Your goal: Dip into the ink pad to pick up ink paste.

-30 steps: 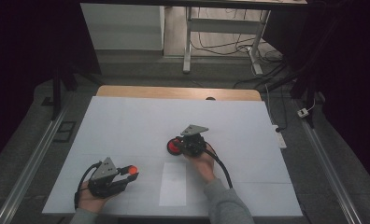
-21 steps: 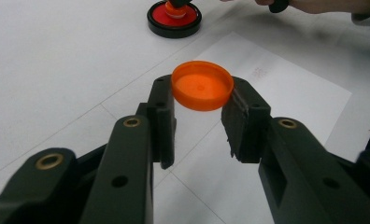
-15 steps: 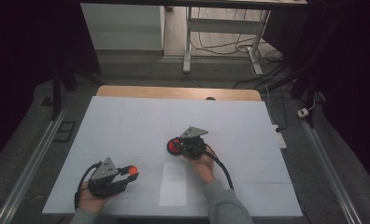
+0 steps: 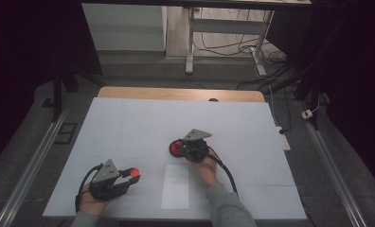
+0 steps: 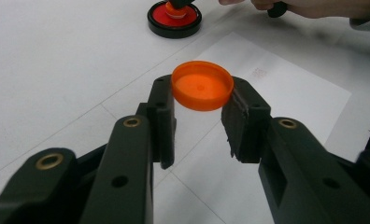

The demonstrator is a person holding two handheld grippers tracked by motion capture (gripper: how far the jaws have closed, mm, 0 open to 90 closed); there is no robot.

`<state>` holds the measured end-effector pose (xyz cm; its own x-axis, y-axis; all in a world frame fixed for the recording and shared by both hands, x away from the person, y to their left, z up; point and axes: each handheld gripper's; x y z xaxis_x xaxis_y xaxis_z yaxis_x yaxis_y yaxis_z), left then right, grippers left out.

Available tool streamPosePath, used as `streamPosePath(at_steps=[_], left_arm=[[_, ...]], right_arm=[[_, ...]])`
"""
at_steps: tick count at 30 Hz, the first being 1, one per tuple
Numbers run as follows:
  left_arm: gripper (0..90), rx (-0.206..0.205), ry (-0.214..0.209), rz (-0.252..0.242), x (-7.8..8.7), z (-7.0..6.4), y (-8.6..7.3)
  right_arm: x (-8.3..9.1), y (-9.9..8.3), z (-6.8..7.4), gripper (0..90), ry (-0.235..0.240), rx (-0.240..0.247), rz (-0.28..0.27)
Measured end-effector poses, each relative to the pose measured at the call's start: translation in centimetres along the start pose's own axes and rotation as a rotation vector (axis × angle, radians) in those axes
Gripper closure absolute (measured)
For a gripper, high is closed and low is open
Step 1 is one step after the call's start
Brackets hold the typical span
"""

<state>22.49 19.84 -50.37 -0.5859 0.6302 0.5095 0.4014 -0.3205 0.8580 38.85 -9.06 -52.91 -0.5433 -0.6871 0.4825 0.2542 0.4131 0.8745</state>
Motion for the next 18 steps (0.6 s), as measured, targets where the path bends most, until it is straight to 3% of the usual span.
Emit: streamPosePath(at_steps=[13, 15, 18], left_arm=[[65.3, 0.002, 0.002, 0.001, 0.02, 0.02, -0.01], [65.2, 0.003, 0.001, -0.003, 0.03, 0.04, 0.01], [65.3, 0.006, -0.002, 0.0, -0.05, 0.07, 0.01]], right_arm=[[-0.01, 0.04, -0.1, 72.9, 0.005, -0.012, -0.004], [0.11, 0.07, -0.42, 72.8, 0.021, -0.04, -0.014], [0.83, 0.49, -0.8, 72.8, 0.027, -0.124, -0.103]])
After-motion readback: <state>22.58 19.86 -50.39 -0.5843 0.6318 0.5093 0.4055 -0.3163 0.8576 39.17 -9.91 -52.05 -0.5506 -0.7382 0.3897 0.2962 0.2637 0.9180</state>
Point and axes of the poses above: each handheld gripper's, and its own axes: x roughly backward along the jaws, y roughly out of its top, z roughly to its left, and after that the axes turned 4 degrees about -z, right-handed
